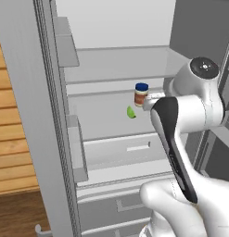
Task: Grab a lemon wedge from the fridge and one ice cube from the ice bowl, and put them in the glass of lemonade.
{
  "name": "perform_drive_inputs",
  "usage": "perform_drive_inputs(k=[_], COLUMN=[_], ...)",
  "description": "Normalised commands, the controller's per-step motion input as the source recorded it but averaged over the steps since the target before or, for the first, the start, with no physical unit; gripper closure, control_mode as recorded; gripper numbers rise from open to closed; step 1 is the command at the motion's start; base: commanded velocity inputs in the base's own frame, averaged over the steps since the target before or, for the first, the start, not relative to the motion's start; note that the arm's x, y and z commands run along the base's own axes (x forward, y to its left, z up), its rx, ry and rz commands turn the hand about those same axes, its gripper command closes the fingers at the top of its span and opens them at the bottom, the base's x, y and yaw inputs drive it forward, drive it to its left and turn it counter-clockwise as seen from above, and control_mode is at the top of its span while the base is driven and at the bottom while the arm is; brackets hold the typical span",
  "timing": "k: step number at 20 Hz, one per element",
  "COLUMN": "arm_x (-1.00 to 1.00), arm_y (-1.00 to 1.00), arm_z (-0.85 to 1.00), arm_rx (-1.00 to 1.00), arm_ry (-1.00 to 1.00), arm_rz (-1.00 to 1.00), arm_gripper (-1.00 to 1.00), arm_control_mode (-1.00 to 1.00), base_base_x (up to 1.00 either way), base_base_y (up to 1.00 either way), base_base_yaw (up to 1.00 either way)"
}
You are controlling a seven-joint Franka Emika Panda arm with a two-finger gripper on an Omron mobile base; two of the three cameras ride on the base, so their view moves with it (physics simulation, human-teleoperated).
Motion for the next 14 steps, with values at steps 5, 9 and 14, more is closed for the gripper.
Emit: perform_drive_inputs(k=[5,9,14], arm_x=[0.97,0.43,0.26], arm_y=[0.01,0.00,0.00], arm_z=[-0.05,-0.73,-0.99], arm_rx=[0.00,0.14,0.21], arm_ry=[0.04,-0.05,-0.04], arm_rz=[-0.11,0.00,0.00], arm_gripper=[-1.00,-1.00,-1.00], arm_control_mode=[-1.00,-1.00,-1.00], base_base_x=[0.00,0.00,0.00], base_base_y=[0.00,0.00,0.00], base_base_yaw=[0.00,0.00,0.00])
